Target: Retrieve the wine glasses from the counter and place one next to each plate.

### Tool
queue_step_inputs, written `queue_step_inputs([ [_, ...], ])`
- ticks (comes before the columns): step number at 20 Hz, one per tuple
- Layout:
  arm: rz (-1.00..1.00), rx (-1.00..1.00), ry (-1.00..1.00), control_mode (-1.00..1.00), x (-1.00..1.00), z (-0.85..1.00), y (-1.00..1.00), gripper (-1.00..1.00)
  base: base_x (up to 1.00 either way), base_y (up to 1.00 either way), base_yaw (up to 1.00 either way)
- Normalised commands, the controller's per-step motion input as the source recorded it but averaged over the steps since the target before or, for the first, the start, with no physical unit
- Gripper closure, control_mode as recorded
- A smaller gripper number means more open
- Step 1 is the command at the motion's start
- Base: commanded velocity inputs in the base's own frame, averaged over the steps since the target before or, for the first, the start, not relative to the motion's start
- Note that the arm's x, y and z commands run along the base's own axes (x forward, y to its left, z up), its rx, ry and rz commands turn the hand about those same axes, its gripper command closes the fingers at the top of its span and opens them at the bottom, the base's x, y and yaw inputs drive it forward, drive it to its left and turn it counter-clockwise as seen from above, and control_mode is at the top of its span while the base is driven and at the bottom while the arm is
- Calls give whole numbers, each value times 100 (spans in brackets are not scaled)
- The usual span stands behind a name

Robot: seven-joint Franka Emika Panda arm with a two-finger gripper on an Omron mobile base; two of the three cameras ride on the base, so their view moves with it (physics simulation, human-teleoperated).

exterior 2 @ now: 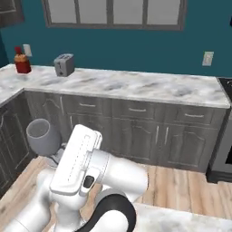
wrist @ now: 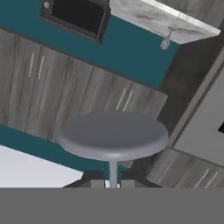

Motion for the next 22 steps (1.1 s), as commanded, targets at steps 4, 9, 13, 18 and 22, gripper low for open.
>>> queue_step_inputs([
  [4,0,0,0,100,0,0,0,100,0,-51,-89],
  [9,0,0,0,100,0,0,0,100,0,-43,-91],
  [13,0,0,0,100,0,0,0,100,0,-39,-91],
  [18,0,0,0,100,0,0,0,100,1,-20,-93],
  [22,0,0,0,100,0,0,0,100,-64,9,-61],
])
